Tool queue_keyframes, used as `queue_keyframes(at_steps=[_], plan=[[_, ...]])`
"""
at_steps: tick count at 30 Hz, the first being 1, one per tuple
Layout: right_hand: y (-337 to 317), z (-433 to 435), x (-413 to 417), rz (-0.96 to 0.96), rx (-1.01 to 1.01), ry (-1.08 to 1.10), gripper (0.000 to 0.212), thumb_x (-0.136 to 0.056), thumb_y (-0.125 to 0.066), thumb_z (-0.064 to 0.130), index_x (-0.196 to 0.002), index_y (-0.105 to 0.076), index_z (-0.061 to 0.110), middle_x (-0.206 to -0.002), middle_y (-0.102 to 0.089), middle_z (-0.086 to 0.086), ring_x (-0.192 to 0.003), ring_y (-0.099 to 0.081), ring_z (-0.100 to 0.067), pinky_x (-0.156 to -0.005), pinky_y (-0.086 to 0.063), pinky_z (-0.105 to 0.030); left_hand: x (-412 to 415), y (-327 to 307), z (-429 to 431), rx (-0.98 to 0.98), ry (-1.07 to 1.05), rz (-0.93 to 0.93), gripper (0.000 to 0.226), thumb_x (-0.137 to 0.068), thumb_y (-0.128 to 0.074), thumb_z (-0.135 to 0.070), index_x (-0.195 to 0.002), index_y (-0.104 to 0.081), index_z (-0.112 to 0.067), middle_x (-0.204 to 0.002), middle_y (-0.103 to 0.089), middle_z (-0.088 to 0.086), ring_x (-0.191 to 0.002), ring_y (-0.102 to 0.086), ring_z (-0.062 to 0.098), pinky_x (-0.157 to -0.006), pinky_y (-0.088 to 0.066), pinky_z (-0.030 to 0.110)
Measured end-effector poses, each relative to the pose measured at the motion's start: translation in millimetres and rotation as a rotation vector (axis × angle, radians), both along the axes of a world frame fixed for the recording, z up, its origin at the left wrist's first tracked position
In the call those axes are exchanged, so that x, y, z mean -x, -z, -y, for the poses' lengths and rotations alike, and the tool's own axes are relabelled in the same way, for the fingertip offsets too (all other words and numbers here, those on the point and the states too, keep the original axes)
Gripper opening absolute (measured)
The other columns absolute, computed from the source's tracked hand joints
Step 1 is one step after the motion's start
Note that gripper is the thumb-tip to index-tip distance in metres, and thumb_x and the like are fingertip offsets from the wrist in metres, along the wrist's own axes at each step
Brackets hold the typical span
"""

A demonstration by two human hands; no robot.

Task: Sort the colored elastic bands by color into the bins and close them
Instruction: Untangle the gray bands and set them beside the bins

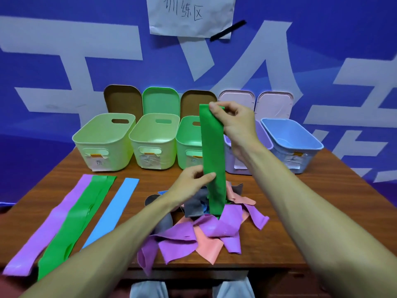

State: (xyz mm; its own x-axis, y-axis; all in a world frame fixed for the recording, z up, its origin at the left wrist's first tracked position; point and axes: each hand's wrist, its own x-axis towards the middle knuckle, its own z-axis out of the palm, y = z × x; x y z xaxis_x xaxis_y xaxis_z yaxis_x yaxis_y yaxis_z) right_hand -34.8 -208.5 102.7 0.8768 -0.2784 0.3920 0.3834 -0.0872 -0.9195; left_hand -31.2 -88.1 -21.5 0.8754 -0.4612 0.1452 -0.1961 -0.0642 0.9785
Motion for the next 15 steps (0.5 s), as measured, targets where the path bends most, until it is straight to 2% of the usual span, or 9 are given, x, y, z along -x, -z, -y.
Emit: queue_keyframes(at_steps=[4, 6, 8, 10, 12, 15], plan=[[-26, -1, -8, 0.063, -0.194, 0.02, 0.007, -0.084, -0.07, 0.014, -0.078, -0.068, 0.016, -0.061, -0.063, 0.005, -0.062, -0.058, -0.014, -0.065, -0.05, -0.035, -3, -12, -8, 0.016, -0.007, 0.002, 0.016, -0.094, -0.053, -0.009, -0.107, -0.062, -0.011, -0.1, -0.068, -0.003, -0.087, -0.064, -0.001, -0.078, -0.049, 0.015], [-35, 0, -13, 0.094, -0.242, 0.075, 0.003, -0.084, -0.069, 0.013, -0.083, -0.068, 0.011, -0.064, -0.063, 0.003, -0.057, -0.058, -0.008, -0.058, -0.049, -0.025, -7, -20, -14, 0.031, -0.044, 0.009, 0.016, -0.094, -0.051, -0.008, -0.107, -0.06, -0.013, -0.099, -0.068, -0.003, -0.087, -0.064, -0.001, -0.079, -0.05, 0.016], [-38, 2, -21, 0.095, -0.253, 0.147, 0.008, -0.085, -0.069, 0.014, -0.088, -0.068, 0.007, -0.066, -0.06, 0.001, -0.048, -0.051, 0.0, -0.047, -0.041, -0.015, -12, -29, -24, 0.038, -0.065, 0.018, 0.015, -0.095, -0.049, -0.006, -0.106, -0.057, -0.011, -0.093, -0.066, -0.002, -0.077, -0.063, -0.005, -0.072, -0.05, 0.013], [-34, 3, -29, 0.056, -0.226, 0.204, 0.006, -0.084, -0.07, 0.016, -0.084, -0.068, 0.01, -0.065, -0.058, 0.002, -0.046, -0.047, -0.002, -0.042, -0.036, -0.013, -14, -38, -39, -0.011, -0.086, 0.023, 0.015, -0.096, -0.047, -0.007, -0.108, -0.056, -0.012, -0.087, -0.064, -0.004, -0.066, -0.06, -0.009, -0.06, -0.045, 0.008], [-24, 0, -39, -0.014, -0.174, 0.234, 0.009, -0.085, -0.07, 0.019, -0.077, -0.065, 0.018, -0.065, -0.057, 0.002, -0.048, -0.045, -0.007, -0.042, -0.035, -0.016, -17, -41, -60, -0.101, -0.105, 0.015, 0.018, -0.097, -0.045, -0.011, -0.112, -0.056, -0.015, -0.091, -0.064, -0.001, -0.071, -0.059, -0.003, -0.06, -0.044, 0.011], [-4, -17, -53, -0.132, -0.072, 0.185, 0.011, -0.089, -0.062, 0.014, -0.079, -0.062, 0.018, -0.068, -0.058, 0.0, -0.045, -0.049, -0.009, -0.043, -0.039, -0.019, -16, -44, -98, -0.24, -0.174, -0.014, 0.027, -0.091, -0.044, -0.02, -0.114, -0.057, -0.016, -0.107, -0.063, 0.01, -0.085, -0.054, 0.012, -0.075, -0.042, 0.025]])
